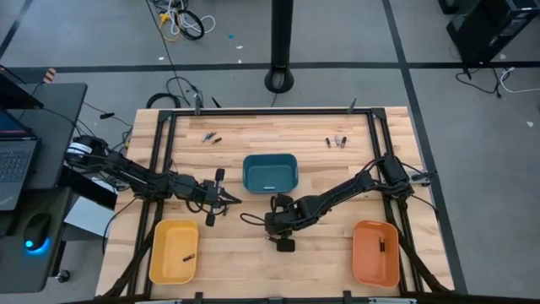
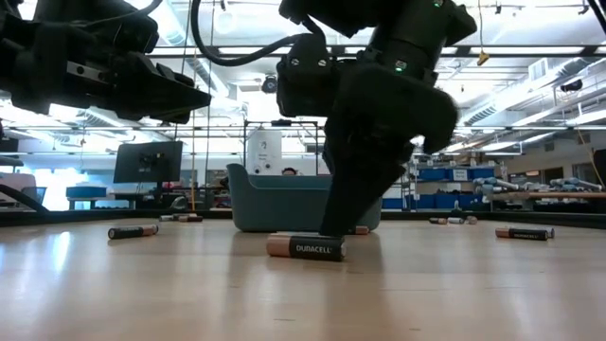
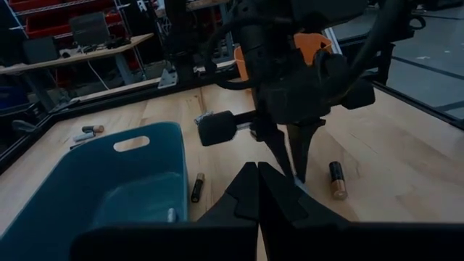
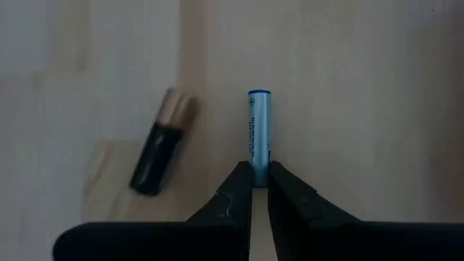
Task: Sort batteries
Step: Put the silver battery into the blue bin
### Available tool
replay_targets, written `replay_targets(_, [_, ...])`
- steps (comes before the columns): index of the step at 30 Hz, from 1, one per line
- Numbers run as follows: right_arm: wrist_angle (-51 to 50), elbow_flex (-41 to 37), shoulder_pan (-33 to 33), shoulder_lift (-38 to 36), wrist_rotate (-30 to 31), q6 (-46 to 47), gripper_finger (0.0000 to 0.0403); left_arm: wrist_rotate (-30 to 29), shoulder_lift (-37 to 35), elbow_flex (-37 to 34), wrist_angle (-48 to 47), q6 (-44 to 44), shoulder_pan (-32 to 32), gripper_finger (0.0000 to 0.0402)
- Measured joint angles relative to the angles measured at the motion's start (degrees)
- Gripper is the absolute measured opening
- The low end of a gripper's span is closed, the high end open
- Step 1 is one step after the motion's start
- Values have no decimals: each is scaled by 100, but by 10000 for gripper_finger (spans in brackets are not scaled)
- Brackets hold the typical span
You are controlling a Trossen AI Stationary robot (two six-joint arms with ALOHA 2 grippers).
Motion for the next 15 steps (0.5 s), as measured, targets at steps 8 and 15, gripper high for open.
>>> replay_targets(8, [-341,268,-45,-24,126,-93,35,-2,0,0,-44,0,0,4])
replay_targets(15, [-1766,1252,-127,-46,679,-552,35,-7,0,0,-45,0,0,4])
